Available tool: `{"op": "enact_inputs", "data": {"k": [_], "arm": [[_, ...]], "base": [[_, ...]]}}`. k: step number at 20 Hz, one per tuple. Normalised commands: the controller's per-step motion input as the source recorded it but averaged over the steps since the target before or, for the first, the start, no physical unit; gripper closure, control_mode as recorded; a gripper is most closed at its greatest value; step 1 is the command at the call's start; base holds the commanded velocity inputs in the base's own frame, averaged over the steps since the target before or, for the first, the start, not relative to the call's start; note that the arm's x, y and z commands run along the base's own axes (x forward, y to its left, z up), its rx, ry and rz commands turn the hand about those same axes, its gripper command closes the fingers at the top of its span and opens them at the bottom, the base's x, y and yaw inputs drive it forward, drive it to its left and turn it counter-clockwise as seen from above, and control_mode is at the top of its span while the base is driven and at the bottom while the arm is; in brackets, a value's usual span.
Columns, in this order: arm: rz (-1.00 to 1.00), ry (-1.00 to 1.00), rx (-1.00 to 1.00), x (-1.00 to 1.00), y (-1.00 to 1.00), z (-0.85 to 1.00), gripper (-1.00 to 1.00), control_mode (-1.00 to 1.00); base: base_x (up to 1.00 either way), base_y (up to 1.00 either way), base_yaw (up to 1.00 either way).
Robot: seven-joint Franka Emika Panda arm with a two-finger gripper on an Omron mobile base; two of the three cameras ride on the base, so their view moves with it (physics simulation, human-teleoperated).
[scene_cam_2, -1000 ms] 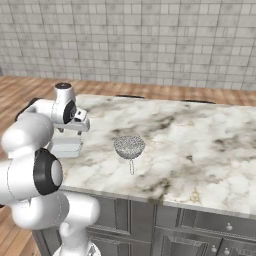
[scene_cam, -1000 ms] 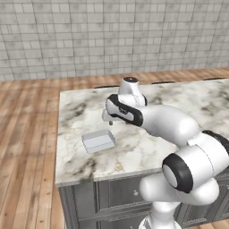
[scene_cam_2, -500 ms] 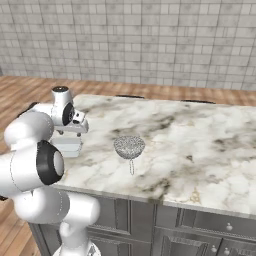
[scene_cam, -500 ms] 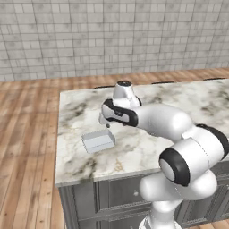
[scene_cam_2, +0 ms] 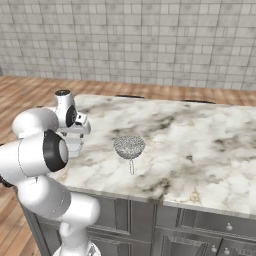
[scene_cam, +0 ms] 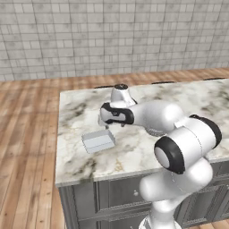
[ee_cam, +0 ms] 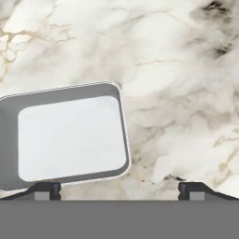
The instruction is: Pick the tupperware and strainer and place them in the sink. Then turn on the water.
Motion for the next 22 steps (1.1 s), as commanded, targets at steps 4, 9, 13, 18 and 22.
{"op": "enact_inputs", "data": {"k": [4,9,13,18,22], "arm": [[0.0,0.0,0.0,0.25,0.0,-0.28,-1.0,-1.0],[0.0,0.05,0.0,0.1,0.0,-0.24,-1.0,-1.0],[0.0,0.04,0.0,0.04,0.0,-0.2,-1.0,-1.0],[0.0,0.03,0.0,0.0,0.0,-0.27,-1.0,-1.0],[0.0,0.03,0.0,0.0,0.0,-0.24,-1.0,-1.0]], "base": [[0.0,0.0,0.0],[0.0,0.0,0.0],[0.0,0.0,0.0],[0.0,0.0,0.0],[0.0,0.0,0.0]]}}
